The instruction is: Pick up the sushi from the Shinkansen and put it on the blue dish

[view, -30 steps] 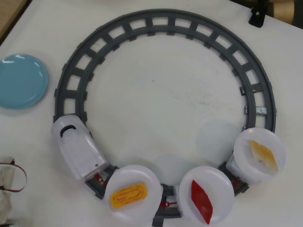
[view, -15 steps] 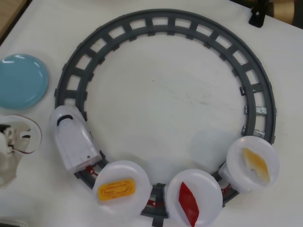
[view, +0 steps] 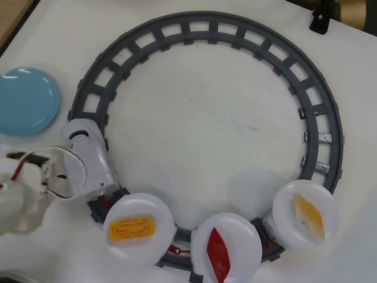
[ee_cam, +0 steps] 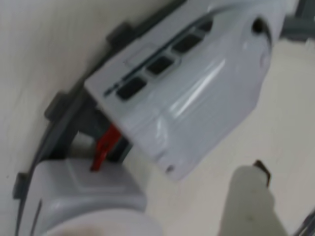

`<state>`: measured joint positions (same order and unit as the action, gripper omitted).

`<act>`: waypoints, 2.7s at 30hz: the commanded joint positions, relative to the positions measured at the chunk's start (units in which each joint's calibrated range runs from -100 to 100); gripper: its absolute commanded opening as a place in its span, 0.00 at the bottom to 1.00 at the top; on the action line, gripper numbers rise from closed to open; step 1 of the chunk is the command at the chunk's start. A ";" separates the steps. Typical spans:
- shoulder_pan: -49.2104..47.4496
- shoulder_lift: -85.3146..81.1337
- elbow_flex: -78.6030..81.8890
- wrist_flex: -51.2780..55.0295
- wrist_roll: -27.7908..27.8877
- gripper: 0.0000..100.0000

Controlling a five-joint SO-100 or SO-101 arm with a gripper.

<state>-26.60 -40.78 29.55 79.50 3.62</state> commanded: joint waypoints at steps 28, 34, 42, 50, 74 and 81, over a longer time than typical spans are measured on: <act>16.04 16.52 -12.69 14.39 0.46 0.22; 14.72 16.11 -10.44 14.64 1.30 0.22; 8.21 16.60 -5.39 11.08 1.97 0.23; 2.31 16.69 -4.75 6.92 1.97 0.26; 2.66 29.63 -5.57 0.97 2.39 0.09; 2.75 29.54 -5.57 0.97 2.60 0.03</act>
<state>-24.15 -11.26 24.89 80.00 6.05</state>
